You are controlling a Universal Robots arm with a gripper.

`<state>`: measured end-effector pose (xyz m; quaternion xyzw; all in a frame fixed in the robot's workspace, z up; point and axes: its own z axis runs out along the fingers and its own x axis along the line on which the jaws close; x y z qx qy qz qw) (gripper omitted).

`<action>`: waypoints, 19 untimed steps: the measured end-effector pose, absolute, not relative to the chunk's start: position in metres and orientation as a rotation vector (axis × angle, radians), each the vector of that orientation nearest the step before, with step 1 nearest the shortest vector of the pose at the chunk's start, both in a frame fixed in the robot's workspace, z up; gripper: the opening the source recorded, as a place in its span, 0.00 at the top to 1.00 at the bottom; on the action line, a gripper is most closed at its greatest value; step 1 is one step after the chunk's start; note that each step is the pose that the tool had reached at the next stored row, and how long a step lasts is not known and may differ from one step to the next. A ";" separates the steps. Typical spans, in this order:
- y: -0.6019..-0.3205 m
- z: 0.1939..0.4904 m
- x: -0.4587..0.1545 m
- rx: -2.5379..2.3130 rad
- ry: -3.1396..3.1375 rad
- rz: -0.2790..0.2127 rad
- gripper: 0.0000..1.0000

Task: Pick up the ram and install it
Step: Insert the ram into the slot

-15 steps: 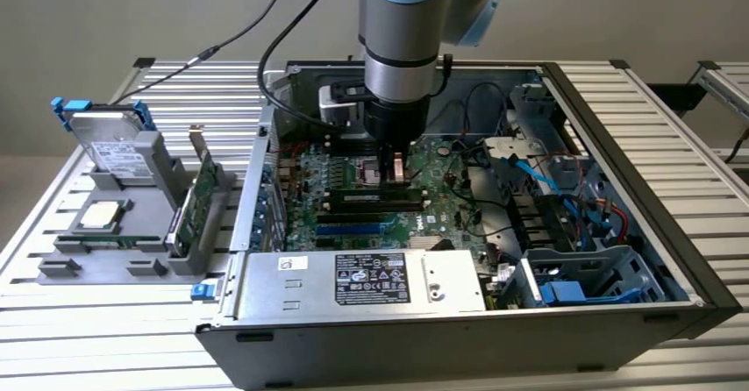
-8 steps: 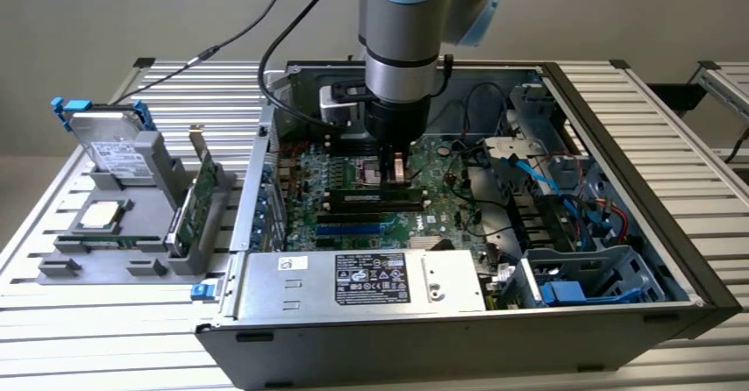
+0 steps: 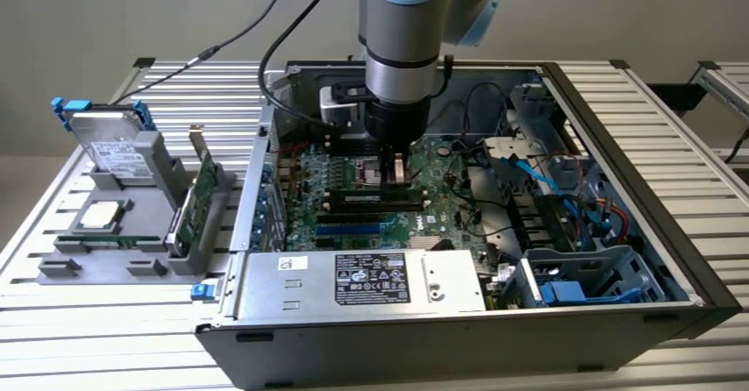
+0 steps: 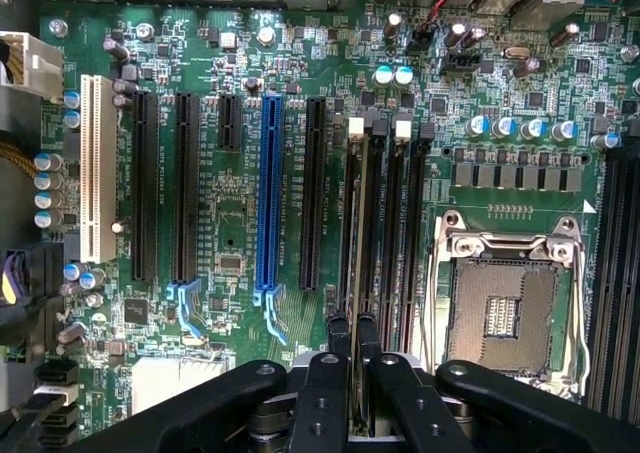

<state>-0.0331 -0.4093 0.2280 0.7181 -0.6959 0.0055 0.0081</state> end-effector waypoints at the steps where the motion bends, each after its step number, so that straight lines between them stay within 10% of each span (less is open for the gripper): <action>1: -0.409 0.228 -0.033 2.244 -2.175 0.018 0.87; 19: -0.409 0.226 -0.032 2.242 -2.173 0.021 0.87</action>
